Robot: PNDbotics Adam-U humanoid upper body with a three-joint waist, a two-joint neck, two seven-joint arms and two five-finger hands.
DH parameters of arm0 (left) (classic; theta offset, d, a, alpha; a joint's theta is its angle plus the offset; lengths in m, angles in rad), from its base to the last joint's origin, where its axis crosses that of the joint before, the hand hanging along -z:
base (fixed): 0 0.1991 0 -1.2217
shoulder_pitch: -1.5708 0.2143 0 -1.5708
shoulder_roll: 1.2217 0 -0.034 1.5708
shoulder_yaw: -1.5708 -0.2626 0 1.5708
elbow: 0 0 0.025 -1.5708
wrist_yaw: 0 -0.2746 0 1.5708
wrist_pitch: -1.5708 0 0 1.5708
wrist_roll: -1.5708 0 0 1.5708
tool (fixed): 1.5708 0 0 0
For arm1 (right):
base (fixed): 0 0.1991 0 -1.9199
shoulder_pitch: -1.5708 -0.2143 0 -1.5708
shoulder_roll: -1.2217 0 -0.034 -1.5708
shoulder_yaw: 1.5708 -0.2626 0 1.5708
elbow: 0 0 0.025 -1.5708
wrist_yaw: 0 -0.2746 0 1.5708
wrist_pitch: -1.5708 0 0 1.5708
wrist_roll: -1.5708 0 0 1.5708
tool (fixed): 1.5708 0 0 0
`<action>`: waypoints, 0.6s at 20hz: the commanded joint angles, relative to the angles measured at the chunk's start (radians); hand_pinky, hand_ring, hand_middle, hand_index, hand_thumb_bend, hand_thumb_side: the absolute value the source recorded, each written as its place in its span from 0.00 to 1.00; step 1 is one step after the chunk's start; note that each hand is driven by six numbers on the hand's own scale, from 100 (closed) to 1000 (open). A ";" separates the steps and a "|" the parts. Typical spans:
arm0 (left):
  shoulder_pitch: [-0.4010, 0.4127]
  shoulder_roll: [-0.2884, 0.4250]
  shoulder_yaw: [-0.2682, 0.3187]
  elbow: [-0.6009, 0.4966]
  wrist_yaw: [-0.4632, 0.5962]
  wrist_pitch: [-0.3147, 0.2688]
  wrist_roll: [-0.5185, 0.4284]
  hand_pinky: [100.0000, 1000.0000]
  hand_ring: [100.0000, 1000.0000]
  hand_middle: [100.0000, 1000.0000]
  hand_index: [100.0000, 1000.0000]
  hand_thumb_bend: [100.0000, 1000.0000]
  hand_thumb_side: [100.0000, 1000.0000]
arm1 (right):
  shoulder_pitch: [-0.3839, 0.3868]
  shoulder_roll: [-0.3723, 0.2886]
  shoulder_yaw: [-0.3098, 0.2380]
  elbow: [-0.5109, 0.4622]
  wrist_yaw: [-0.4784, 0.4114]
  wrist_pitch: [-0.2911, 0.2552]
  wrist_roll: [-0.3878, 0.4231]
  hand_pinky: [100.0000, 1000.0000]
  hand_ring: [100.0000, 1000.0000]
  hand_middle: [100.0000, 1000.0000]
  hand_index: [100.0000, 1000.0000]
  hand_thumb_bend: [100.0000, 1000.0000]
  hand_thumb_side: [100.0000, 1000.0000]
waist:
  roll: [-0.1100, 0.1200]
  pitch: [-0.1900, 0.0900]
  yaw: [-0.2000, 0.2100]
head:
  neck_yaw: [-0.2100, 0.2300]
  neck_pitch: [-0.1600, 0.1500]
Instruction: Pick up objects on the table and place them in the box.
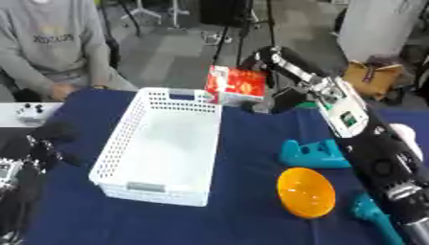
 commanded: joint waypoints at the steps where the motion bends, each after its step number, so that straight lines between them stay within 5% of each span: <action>1: -0.015 0.002 0.001 -0.026 0.011 0.002 -0.003 0.48 0.74 0.75 0.77 0.22 1.00 | -0.040 0.002 -0.029 0.046 0.050 0.021 -0.005 0.20 0.24 0.47 0.71 0.34 0.11 | 0.003 -0.018 0.012 | -0.005 -0.010; 12: -0.027 -0.008 -0.014 -0.022 0.020 0.007 -0.018 0.47 0.74 0.75 0.77 0.22 1.00 | -0.057 0.082 -0.078 0.182 0.251 0.107 -0.058 0.20 0.24 0.47 0.71 0.34 0.12 | 0.004 -0.019 0.050 | -0.022 -0.011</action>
